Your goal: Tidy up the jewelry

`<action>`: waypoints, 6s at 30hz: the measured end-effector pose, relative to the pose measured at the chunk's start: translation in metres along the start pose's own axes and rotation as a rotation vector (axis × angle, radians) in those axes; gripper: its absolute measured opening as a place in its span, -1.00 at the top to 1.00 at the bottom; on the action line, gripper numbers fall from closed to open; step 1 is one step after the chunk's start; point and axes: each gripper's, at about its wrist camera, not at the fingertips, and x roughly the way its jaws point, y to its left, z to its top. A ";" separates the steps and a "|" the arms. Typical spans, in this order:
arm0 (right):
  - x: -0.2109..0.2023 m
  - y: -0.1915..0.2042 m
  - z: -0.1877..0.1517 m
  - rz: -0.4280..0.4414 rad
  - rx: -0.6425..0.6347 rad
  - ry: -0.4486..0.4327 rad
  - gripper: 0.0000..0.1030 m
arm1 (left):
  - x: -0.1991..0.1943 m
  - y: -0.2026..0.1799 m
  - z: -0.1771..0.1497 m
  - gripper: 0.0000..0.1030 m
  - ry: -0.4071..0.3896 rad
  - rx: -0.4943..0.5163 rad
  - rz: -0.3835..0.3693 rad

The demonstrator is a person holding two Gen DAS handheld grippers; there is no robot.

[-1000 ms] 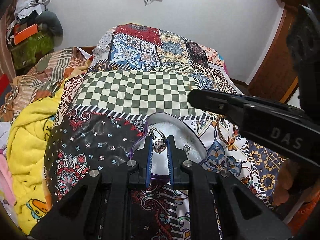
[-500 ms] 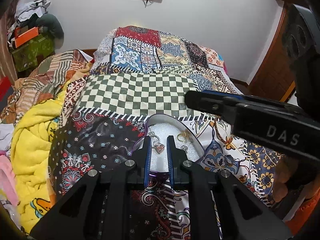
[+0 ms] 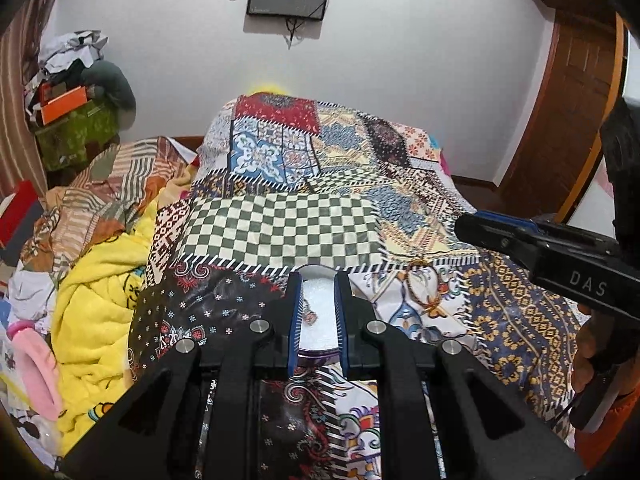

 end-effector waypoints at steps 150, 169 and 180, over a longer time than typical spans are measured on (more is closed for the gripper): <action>-0.013 0.033 0.005 0.138 -0.014 -0.091 0.86 | -0.005 0.005 -0.007 0.60 -0.017 0.019 -0.043; 0.073 0.038 -0.009 0.182 -0.015 0.100 0.86 | 0.055 0.019 -0.028 0.60 0.110 -0.013 -0.068; 0.083 0.036 -0.013 0.178 -0.010 0.135 0.86 | 0.064 0.016 -0.031 0.60 0.133 0.001 -0.067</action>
